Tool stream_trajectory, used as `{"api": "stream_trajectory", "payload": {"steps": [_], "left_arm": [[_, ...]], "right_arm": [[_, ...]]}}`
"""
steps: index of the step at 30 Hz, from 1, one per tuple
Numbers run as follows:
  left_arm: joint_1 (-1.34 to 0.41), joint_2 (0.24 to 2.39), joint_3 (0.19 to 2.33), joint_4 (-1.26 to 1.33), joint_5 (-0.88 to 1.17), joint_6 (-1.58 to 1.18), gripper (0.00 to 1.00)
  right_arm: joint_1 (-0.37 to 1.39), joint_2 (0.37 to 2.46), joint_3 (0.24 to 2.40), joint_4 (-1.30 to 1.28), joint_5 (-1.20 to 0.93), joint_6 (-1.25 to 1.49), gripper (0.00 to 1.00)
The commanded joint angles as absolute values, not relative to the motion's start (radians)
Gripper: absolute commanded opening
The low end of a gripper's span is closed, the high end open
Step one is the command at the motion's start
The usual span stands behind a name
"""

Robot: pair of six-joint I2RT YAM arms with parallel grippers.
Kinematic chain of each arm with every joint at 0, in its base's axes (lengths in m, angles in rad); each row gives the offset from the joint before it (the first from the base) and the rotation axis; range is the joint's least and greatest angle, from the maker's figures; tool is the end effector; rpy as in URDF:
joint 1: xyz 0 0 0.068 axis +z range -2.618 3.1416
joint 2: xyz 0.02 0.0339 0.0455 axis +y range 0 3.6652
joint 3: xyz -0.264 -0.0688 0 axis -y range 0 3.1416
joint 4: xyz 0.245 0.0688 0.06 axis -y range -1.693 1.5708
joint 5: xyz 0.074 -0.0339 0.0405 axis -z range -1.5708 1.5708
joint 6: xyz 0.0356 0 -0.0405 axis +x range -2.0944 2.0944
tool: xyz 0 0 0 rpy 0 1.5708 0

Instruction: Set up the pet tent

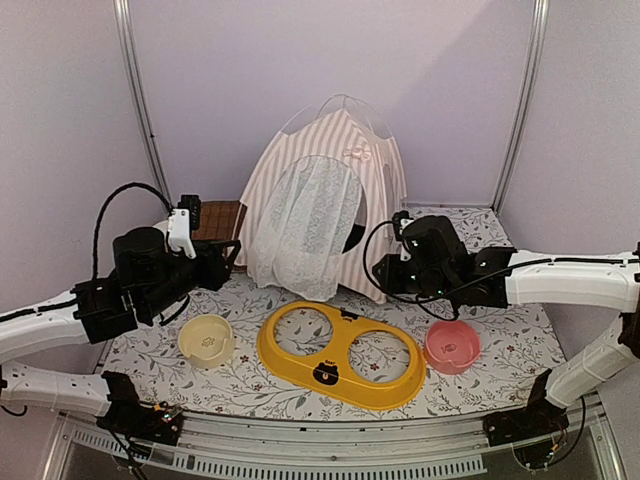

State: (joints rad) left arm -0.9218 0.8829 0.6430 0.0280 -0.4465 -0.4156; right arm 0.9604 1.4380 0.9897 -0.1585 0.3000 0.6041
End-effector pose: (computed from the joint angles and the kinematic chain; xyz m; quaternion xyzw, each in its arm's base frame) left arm 0.1382 -0.1567 0.2952 0.0553 0.7693 -0.2448 0.5876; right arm 0.1924 0.2567 0.2615 -0.0871 0.8745 0.2292 0.4185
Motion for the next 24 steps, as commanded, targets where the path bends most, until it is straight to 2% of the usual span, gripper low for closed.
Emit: {"api": "stream_trajectory", "payload": {"steps": [1, 5, 12, 16, 24], "left_arm": [[-0.823, 0.945, 0.718, -0.048, -0.374, -0.396, 0.42], [-0.733, 1.020, 0.793, -0.069, -0.292, -0.368, 0.43], [-0.694, 1.224, 0.960, -0.071, -0.086, -0.300, 0.42], [-0.711, 1.313, 1.030, -0.075, -0.050, -0.297, 0.45], [-0.765, 1.503, 1.203, -0.139, -0.142, -0.253, 0.46]], "right_arm": [[0.877, 1.330, 0.901, -0.244, 0.334, 0.700, 0.37], [0.852, 1.265, 0.862, -0.262, 0.332, 0.713, 0.56], [0.794, 1.231, 0.877, -0.308, 0.313, 0.691, 0.78], [0.744, 1.227, 0.874, -0.331, 0.275, 0.679, 0.92], [0.709, 1.170, 0.869, -0.285, 0.214, 0.617, 0.98]]}}
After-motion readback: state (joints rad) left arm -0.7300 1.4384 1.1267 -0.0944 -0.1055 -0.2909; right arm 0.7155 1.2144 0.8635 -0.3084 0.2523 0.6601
